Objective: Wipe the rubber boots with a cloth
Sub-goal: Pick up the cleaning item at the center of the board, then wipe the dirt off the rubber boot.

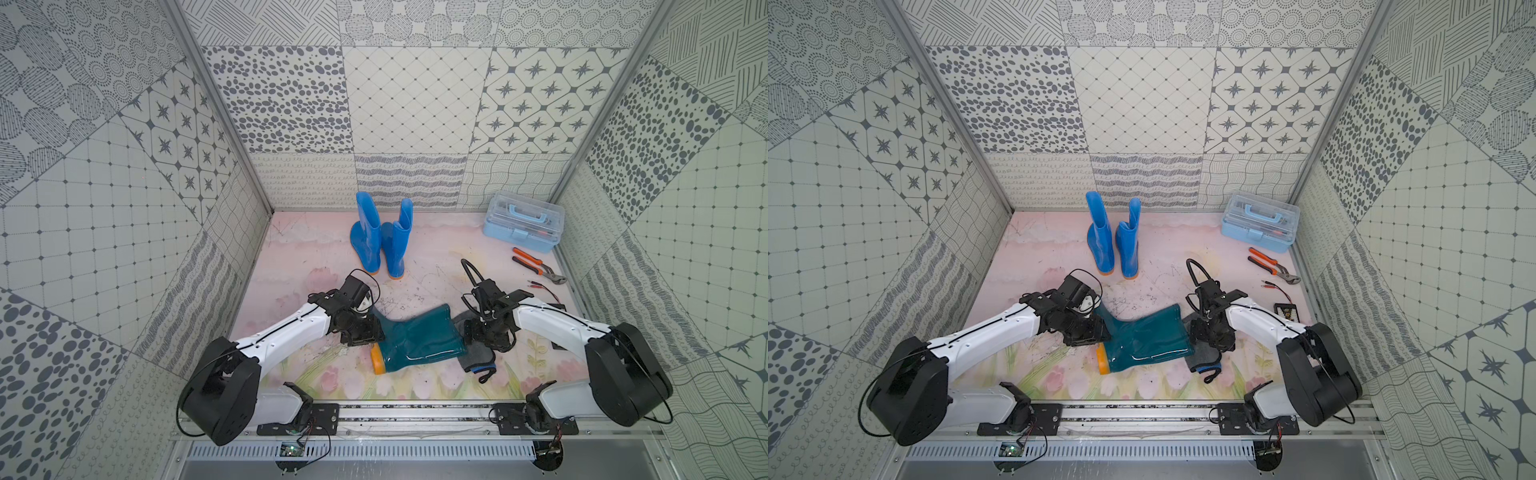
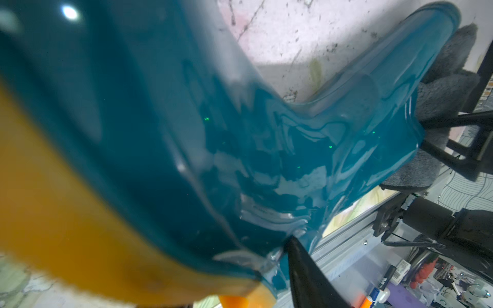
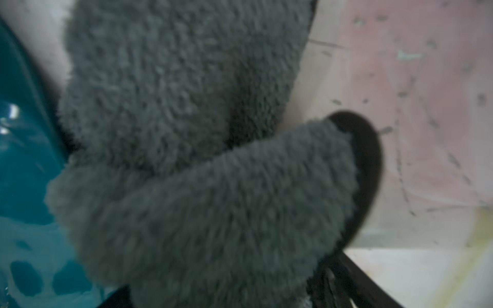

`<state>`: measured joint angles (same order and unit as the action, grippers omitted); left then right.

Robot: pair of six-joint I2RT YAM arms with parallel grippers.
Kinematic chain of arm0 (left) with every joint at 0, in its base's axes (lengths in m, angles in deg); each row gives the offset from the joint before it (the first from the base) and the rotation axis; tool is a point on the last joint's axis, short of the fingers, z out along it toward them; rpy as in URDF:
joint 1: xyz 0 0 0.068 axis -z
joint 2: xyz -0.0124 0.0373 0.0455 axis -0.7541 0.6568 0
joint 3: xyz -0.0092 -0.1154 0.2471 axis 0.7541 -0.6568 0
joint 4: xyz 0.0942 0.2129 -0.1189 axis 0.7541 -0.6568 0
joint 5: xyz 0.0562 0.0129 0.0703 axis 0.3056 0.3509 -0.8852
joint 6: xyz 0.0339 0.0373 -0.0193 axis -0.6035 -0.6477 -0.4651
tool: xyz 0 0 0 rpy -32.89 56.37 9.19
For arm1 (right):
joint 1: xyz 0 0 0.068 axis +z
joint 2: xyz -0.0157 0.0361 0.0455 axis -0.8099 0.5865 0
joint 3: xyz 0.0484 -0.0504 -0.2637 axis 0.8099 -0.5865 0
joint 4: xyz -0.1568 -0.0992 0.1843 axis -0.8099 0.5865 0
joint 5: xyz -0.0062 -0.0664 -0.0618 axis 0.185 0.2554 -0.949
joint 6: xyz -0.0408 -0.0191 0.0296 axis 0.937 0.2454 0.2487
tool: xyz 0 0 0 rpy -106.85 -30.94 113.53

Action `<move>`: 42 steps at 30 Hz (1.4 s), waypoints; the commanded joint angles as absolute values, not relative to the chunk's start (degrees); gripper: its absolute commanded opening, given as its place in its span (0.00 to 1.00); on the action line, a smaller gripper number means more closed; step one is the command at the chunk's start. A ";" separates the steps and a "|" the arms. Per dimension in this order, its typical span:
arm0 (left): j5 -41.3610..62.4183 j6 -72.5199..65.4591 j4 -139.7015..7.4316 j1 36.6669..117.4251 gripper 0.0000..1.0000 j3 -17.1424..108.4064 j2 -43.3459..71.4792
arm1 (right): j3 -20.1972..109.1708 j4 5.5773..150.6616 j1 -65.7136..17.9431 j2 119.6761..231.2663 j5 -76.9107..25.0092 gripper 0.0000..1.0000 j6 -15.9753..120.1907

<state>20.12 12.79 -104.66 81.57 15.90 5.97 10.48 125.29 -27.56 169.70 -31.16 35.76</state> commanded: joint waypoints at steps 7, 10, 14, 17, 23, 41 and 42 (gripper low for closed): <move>8.32 9.96 -117.25 81.59 0.56 17.20 -0.91 | 9.43 117.87 -27.62 169.21 -33.29 0.00 35.39; 9.63 9.56 -115.80 81.68 0.58 16.55 -2.50 | 10.12 120.47 -27.73 161.85 -36.52 0.00 35.16; 13.72 10.90 -110.13 81.52 0.59 15.58 -2.57 | 13.44 124.70 -27.77 152.38 -41.99 0.00 35.04; 18.37 12.09 -104.78 81.62 0.54 14.60 0.14 | 16.42 126.17 -27.21 148.59 -43.92 0.00 35.21; 21.02 12.40 -99.79 82.39 0.54 14.10 6.10 | 18.39 117.30 -16.57 153.81 -40.95 0.00 31.74; 17.65 8.14 -109.76 84.43 0.42 14.88 2.39 | 14.16 99.37 4.01 174.43 -34.64 0.00 20.60; 17.68 9.08 -108.85 84.41 0.48 14.45 1.55 | 14.14 99.21 4.03 173.58 -34.50 0.00 20.56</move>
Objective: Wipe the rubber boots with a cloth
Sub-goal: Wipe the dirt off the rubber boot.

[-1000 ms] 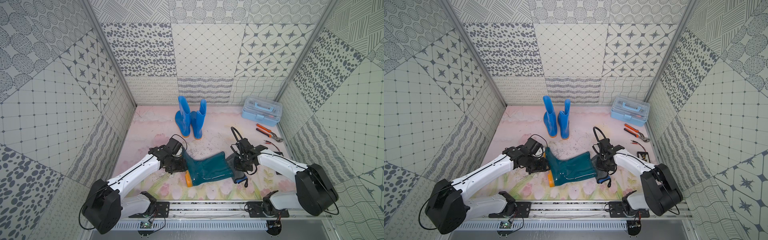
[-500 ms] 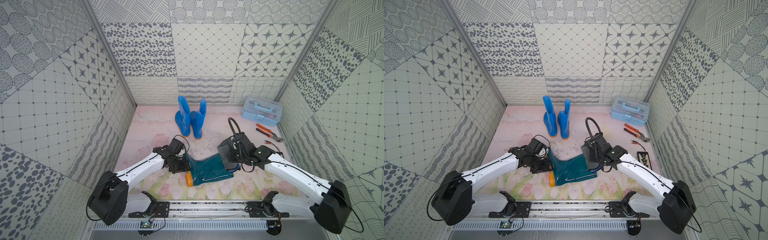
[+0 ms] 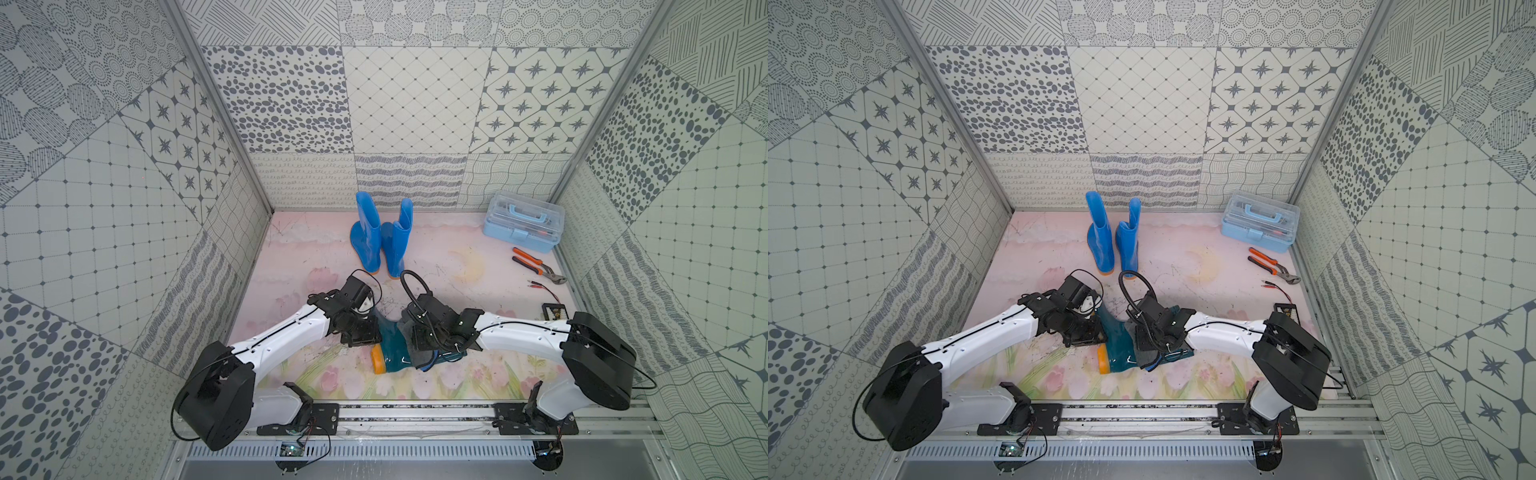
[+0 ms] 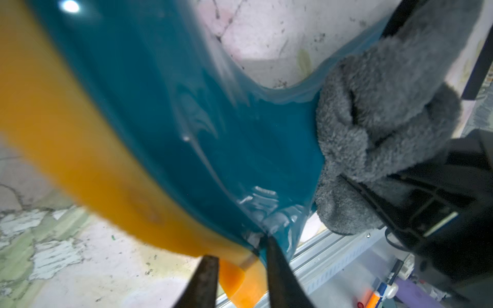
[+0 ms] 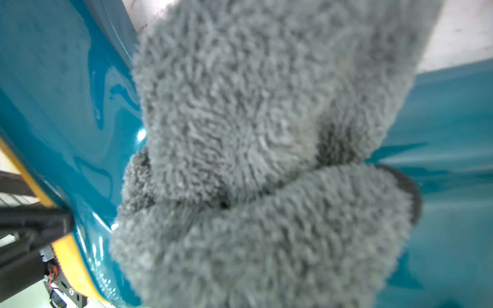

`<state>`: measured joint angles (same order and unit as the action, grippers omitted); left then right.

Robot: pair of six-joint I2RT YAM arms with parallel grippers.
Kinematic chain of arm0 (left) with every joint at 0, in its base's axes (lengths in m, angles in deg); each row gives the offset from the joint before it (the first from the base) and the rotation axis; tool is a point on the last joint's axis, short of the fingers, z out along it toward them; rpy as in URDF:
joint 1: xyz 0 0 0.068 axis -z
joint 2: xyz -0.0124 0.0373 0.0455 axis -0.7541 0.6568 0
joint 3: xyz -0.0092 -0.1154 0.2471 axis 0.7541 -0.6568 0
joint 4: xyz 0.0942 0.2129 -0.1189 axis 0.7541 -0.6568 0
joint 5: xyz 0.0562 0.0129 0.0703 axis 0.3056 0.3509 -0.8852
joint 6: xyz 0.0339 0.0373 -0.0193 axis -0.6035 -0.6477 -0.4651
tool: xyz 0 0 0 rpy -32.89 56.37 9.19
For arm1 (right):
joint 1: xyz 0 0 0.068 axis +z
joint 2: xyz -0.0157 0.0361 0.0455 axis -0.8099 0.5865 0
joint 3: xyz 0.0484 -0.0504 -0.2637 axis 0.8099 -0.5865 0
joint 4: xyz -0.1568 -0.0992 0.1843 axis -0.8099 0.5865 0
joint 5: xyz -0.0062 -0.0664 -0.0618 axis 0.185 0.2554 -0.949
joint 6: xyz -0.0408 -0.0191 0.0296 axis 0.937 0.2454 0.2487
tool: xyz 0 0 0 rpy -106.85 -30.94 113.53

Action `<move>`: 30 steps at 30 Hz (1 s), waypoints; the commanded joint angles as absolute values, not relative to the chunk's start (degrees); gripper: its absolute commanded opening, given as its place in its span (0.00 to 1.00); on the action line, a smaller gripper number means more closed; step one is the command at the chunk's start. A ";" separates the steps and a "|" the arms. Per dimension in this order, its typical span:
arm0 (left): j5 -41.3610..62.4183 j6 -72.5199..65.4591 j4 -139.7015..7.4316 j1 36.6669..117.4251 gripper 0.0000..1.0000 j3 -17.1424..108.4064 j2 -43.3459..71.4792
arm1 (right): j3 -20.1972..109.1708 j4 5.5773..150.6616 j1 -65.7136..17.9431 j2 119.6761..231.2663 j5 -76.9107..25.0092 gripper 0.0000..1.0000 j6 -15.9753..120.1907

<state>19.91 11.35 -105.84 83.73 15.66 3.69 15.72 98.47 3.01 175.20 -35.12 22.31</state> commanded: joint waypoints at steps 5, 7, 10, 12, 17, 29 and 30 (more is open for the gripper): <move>19.65 18.14 -98.88 84.63 0.53 8.72 -2.28 | 15.73 91.04 4.65 175.36 -29.48 0.00 19.50; 18.59 21.20 -96.39 85.05 0.50 6.19 -3.90 | 19.72 90.30 6.42 179.44 -28.04 0.00 20.89; 15.70 21.21 -98.35 84.99 0.24 4.93 -6.25 | 25.38 90.52 8.17 186.19 -25.12 0.00 23.42; 12.84 19.96 -102.63 85.06 0.09 5.75 -7.28 | 26.22 90.00 8.16 188.95 -23.24 0.00 22.88; 6.38 18.60 -112.95 85.02 0.10 7.75 -9.94 | 18.86 95.17 6.69 185.27 -26.95 0.00 17.30; 17.30 4.06 -105.58 85.36 0.05 14.21 1.19 | 7.38 104.34 4.01 159.92 -37.31 0.00 12.64; 17.24 3.27 -106.30 85.42 0.04 15.37 2.49 | 9.85 103.54 4.09 160.67 -37.16 0.00 14.06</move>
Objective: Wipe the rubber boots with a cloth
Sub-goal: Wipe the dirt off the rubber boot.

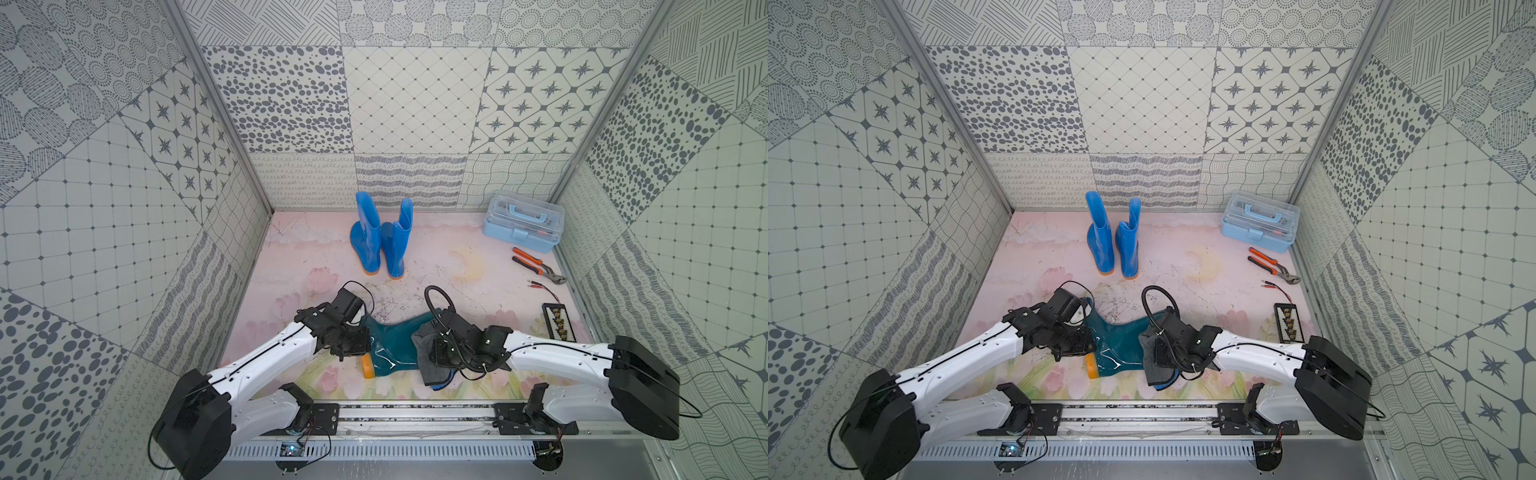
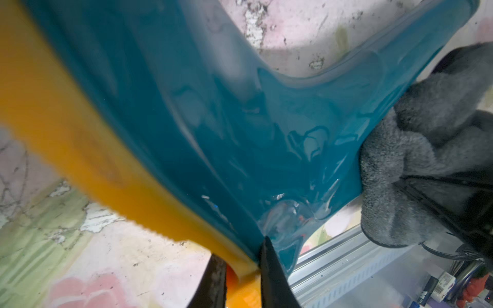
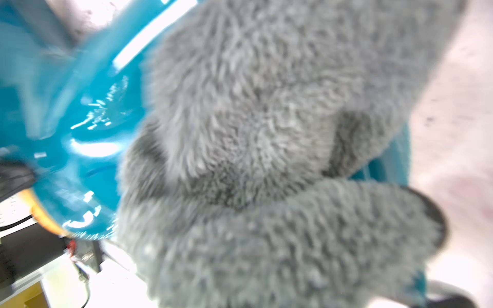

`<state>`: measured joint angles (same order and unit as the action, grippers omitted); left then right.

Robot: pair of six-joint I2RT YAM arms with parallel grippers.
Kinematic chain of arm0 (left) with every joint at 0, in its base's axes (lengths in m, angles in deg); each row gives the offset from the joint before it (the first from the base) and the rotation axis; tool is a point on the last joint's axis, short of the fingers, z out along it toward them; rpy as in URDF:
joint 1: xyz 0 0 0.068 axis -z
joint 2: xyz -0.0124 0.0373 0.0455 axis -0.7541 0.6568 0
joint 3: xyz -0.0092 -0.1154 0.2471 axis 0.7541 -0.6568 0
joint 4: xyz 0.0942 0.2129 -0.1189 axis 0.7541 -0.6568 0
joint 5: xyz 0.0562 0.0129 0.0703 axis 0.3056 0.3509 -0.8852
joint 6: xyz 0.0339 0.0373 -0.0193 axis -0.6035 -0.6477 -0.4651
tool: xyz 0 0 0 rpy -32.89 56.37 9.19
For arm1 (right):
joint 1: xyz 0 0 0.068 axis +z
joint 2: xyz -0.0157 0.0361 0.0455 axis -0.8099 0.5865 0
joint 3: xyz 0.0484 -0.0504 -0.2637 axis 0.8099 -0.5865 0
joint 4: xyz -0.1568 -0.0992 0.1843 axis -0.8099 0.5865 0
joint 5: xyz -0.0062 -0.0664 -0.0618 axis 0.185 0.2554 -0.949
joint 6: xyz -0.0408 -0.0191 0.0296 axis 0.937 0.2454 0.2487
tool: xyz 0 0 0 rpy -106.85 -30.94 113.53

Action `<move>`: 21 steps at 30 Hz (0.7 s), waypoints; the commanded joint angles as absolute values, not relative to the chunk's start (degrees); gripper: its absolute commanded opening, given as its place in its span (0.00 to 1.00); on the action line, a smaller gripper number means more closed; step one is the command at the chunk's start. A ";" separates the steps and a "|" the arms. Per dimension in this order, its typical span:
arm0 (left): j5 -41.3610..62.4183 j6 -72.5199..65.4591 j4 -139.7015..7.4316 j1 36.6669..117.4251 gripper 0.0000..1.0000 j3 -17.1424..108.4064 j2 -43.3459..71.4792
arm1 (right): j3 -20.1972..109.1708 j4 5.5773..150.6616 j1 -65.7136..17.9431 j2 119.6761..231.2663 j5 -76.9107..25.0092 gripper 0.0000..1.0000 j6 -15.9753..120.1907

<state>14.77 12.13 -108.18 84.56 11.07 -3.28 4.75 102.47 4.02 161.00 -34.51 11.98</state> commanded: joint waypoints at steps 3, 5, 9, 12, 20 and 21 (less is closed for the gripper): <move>17.24 0.09 -108.02 85.38 0.02 16.66 4.11 | 20.35 99.62 5.25 168.06 -34.15 0.00 19.98; 17.19 -1.05 -108.03 85.41 0.00 16.49 4.20 | 27.94 97.96 7.51 176.06 -32.68 0.00 23.53; 20.51 1.17 -104.36 85.41 0.00 15.01 3.80 | 28.04 82.29 7.13 187.17 -26.37 0.00 17.30; 19.37 3.18 -103.50 85.40 0.00 13.50 2.44 | 27.53 81.10 4.76 194.46 -22.78 0.00 12.99; 15.36 2.35 -106.44 85.41 0.00 13.22 0.95 | 3.69 87.57 -10.02 181.02 -29.31 0.00 17.35; 15.20 2.32 -106.33 85.42 0.00 13.37 1.16 | 1.59 90.45 -13.35 177.78 -30.10 0.00 19.72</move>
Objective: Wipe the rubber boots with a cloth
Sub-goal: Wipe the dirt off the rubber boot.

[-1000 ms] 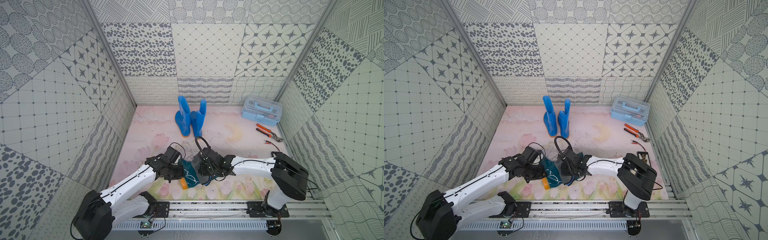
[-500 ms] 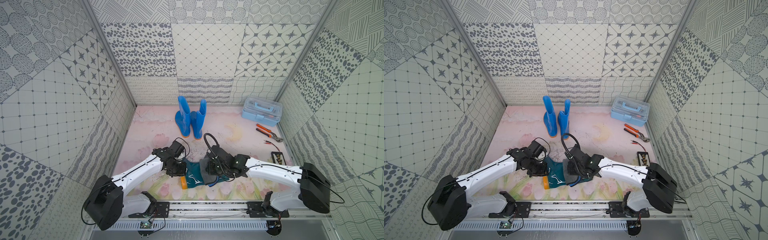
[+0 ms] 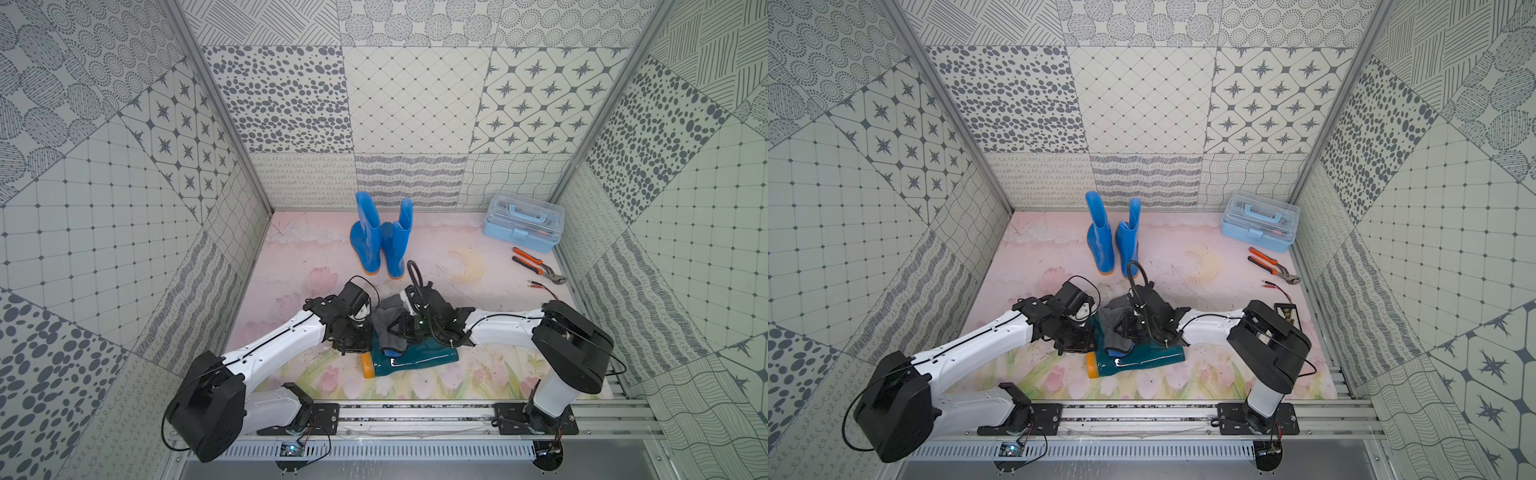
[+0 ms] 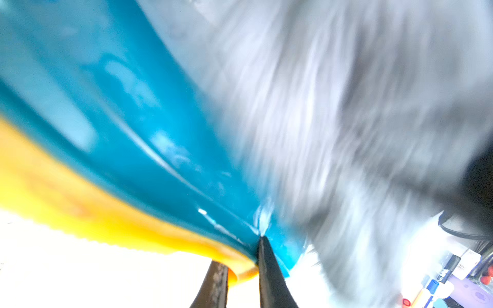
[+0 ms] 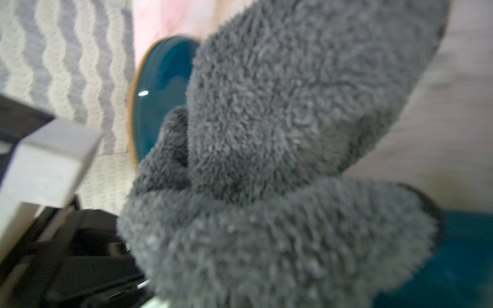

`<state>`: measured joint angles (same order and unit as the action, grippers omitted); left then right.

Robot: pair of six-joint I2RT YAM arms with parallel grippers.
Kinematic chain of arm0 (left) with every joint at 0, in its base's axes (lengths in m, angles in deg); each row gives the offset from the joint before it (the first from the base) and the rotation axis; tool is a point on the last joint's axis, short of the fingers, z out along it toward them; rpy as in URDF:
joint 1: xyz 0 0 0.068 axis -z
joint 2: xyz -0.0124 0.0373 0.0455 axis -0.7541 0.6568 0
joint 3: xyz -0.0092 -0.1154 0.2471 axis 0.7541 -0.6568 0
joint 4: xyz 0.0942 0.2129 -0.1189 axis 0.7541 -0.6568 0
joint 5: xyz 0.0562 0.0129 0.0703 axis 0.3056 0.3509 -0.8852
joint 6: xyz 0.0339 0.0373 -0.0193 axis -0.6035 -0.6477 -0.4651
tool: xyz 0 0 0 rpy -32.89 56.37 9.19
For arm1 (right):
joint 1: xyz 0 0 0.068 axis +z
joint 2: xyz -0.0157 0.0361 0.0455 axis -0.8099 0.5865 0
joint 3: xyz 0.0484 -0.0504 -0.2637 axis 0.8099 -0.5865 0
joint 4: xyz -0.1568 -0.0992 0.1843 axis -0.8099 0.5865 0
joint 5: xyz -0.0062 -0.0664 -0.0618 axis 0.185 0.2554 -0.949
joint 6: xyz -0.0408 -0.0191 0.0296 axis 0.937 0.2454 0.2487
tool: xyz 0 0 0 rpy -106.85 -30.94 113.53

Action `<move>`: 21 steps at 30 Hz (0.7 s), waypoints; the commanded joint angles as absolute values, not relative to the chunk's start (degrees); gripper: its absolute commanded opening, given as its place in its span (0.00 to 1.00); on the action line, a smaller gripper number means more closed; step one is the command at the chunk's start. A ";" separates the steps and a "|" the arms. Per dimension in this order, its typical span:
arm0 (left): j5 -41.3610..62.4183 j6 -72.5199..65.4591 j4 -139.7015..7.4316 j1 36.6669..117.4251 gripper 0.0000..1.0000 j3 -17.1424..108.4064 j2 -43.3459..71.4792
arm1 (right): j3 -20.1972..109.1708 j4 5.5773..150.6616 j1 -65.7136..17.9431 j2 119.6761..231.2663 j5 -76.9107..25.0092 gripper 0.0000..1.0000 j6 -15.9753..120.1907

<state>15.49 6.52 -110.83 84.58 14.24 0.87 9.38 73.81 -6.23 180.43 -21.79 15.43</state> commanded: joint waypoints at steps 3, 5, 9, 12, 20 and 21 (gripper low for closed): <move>14.99 2.60 -105.41 85.40 0.00 13.40 2.59 | 3.49 101.22 -16.40 171.92 -33.91 0.00 27.56; 15.57 2.87 -104.25 85.42 0.00 13.31 3.56 | 5.92 102.69 -14.78 170.46 -32.17 0.00 29.19; 15.70 3.63 -102.89 85.47 0.00 13.31 4.32 | 13.14 104.20 -7.20 167.90 -32.40 0.00 27.78; 16.38 4.30 -101.75 85.49 0.00 12.75 3.11 | 17.98 103.14 -1.86 166.93 -33.03 0.00 26.13; 16.38 4.90 -102.48 85.51 0.00 12.33 0.37 | 23.63 99.58 7.05 182.38 -25.64 0.00 23.85; 16.32 5.29 -102.42 85.50 0.00 12.02 -0.08 | 23.68 99.05 7.72 184.48 -24.56 0.03 23.47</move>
<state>15.56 6.47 -110.00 84.58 13.52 0.26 23.81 98.51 6.34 179.29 -27.56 24.78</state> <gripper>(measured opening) 0.175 0.139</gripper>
